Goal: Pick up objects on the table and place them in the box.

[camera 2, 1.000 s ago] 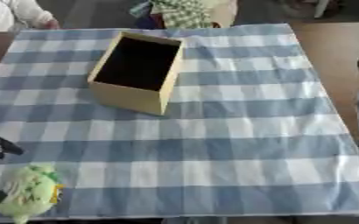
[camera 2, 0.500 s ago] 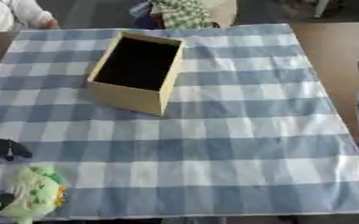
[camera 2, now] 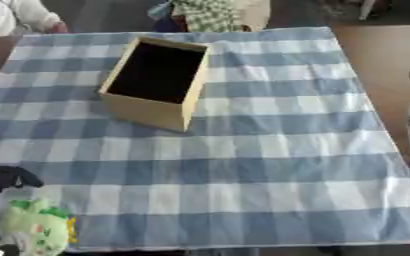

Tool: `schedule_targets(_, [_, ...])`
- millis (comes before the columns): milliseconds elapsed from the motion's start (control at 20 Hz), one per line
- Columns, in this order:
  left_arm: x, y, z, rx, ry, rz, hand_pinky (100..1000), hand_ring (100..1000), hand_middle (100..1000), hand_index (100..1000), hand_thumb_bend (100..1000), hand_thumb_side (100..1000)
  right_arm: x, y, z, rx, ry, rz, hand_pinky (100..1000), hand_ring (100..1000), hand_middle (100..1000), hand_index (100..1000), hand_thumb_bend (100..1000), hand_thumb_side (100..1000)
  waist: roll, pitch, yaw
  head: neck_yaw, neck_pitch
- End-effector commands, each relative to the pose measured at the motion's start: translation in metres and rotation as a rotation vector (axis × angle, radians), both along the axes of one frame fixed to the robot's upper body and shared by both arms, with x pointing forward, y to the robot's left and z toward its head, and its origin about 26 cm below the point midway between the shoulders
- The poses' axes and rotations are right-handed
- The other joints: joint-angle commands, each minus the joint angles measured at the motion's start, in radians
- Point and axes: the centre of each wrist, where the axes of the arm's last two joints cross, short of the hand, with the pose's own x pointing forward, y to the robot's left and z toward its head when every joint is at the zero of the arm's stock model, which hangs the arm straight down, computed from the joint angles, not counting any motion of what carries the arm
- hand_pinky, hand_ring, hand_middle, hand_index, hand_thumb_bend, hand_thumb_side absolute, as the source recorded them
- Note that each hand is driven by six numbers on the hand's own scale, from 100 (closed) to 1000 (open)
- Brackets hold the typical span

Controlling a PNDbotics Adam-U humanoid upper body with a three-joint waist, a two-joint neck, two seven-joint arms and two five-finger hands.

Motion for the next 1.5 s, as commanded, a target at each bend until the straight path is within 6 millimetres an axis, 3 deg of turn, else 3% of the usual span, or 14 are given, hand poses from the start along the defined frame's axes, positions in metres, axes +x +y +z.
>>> schedule_targets(50, [0.000,0.001,0.009,0.050,0.003,-0.022,782,881,890,930,520,325,-0.002,0.000,0.007,-0.014,-0.019,0.006,780,618,599,777,100,746,0.003,-0.010,-0.001,0.003,0.006])
schedule_targets(250, [-0.001,-0.001,0.006,0.078,0.057,-0.040,727,841,847,911,516,333,-0.002,0.000,0.006,-0.011,-0.019,0.006,780,617,599,777,100,746,0.003,-0.010,-0.003,0.007,0.006])
schedule_targets(550, [-0.002,-0.006,0.001,0.062,0.057,-0.033,464,586,537,808,412,329,-0.002,0.000,0.005,-0.002,-0.017,0.003,779,617,599,777,100,749,0.002,-0.008,-0.005,0.006,0.006])
schedule_targets(650, [-0.002,-0.006,0.001,0.041,0.041,-0.026,344,479,437,713,348,329,-0.002,0.000,0.005,0.001,-0.015,0.001,779,617,598,777,100,749,0.001,-0.008,-0.005,0.008,0.006])
schedule_targets(750, [-0.003,-0.007,0.000,0.005,0.034,-0.012,251,401,359,623,220,351,-0.002,0.000,0.005,0.003,-0.014,0.001,779,617,599,777,100,750,0.001,-0.008,-0.005,0.008,0.006])
schedule_targets(800, [-0.003,-0.007,-0.001,-0.014,0.033,-0.002,205,368,330,580,104,372,-0.002,0.000,0.004,0.004,-0.014,0.000,779,617,599,778,100,750,0.001,-0.008,-0.004,0.007,0.006])
schedule_targets(1000, [-0.002,-0.007,0.000,-0.090,0.016,0.033,155,340,310,550,100,405,-0.002,0.000,0.004,0.006,-0.012,-0.002,780,617,599,778,100,751,0.001,-0.008,-0.003,0.006,0.006])
schedule_targets(1500, [0.001,-0.002,0.011,-0.123,0.015,0.027,165,377,358,609,100,328,-0.003,0.000,0.004,0.004,-0.010,-0.005,781,618,599,778,100,753,0.004,-0.013,0.001,0.002,0.006])
